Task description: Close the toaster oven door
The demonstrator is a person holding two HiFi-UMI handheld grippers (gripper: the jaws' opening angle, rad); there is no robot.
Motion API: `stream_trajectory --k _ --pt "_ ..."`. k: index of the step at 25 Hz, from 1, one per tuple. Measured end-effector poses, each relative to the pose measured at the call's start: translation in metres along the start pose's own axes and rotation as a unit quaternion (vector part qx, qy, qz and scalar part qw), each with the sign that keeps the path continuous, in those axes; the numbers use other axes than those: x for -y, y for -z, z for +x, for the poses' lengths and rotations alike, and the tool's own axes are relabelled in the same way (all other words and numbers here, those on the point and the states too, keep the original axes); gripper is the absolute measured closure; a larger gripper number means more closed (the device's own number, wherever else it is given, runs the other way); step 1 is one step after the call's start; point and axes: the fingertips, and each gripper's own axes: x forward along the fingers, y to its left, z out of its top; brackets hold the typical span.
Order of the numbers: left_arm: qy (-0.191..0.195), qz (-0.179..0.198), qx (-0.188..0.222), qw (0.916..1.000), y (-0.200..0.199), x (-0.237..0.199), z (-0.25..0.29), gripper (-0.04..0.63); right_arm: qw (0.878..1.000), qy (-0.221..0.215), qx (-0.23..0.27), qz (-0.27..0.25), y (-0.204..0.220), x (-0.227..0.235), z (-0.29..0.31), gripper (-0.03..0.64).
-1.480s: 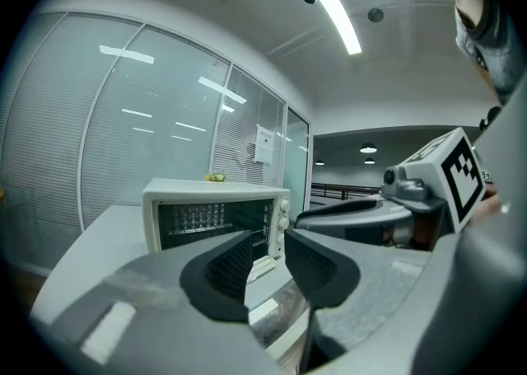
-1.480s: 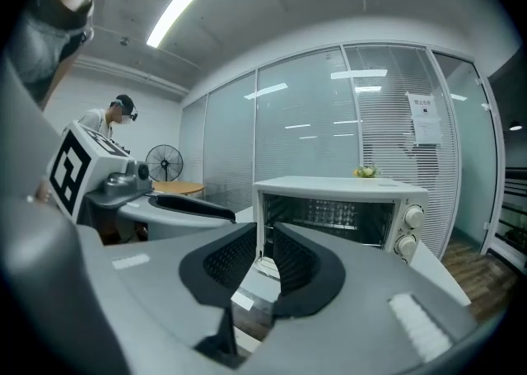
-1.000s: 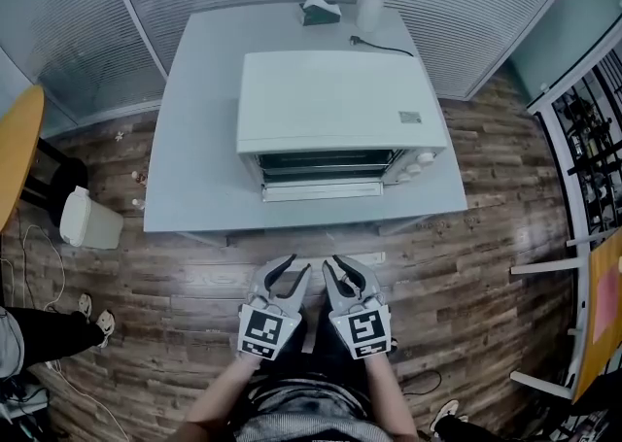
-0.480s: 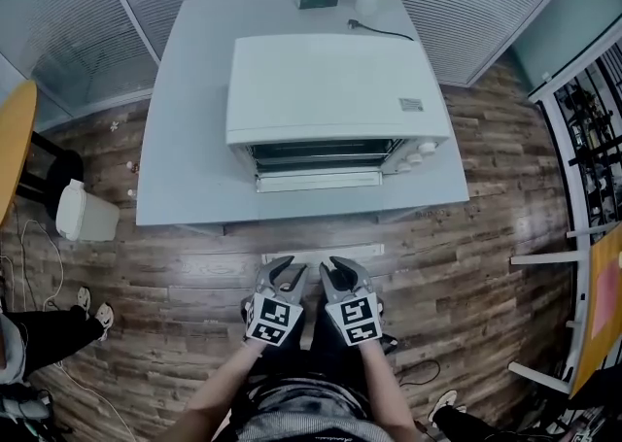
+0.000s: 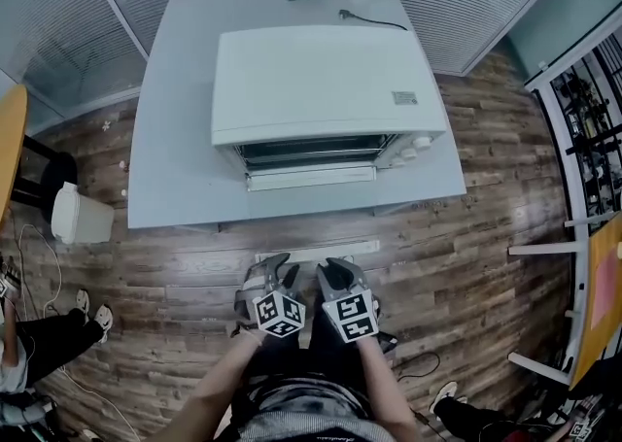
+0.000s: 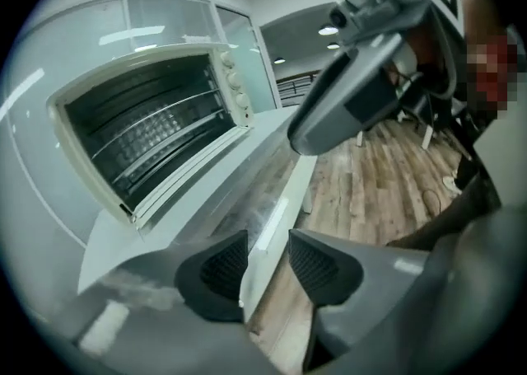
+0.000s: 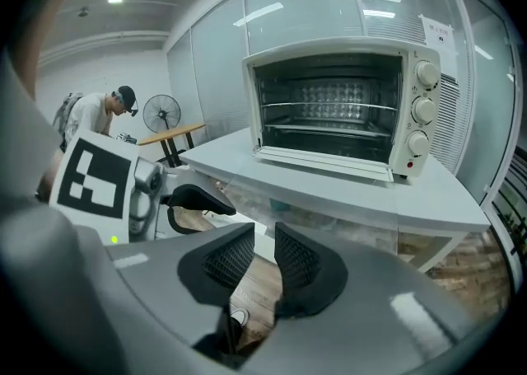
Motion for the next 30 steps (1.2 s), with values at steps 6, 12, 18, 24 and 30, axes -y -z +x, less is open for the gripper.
stream_trajectory --k 6,12,18,24,30 --pt "-0.017 0.151 -0.03 0.9879 0.004 0.008 0.018 0.441 1.0 0.001 -0.005 0.009 0.002 0.003 0.0 0.54" --pt "-0.032 0.187 -0.035 0.9812 0.005 0.003 0.023 0.44 1.0 0.001 -0.008 0.01 0.002 0.005 0.001 0.54" --pt "-0.031 0.188 -0.022 0.9814 -0.002 0.002 0.012 0.442 1.0 -0.001 -0.011 0.0 0.001 0.001 0.0 0.535" --pt "-0.028 0.174 -0.004 0.9843 -0.012 -0.001 -0.005 0.463 1.0 0.009 -0.001 0.003 -0.003 0.003 -0.008 0.531" --pt "-0.032 0.178 0.024 0.9833 -0.029 -0.007 -0.029 0.484 1.0 0.013 0.008 0.002 -0.002 0.005 -0.021 0.514"
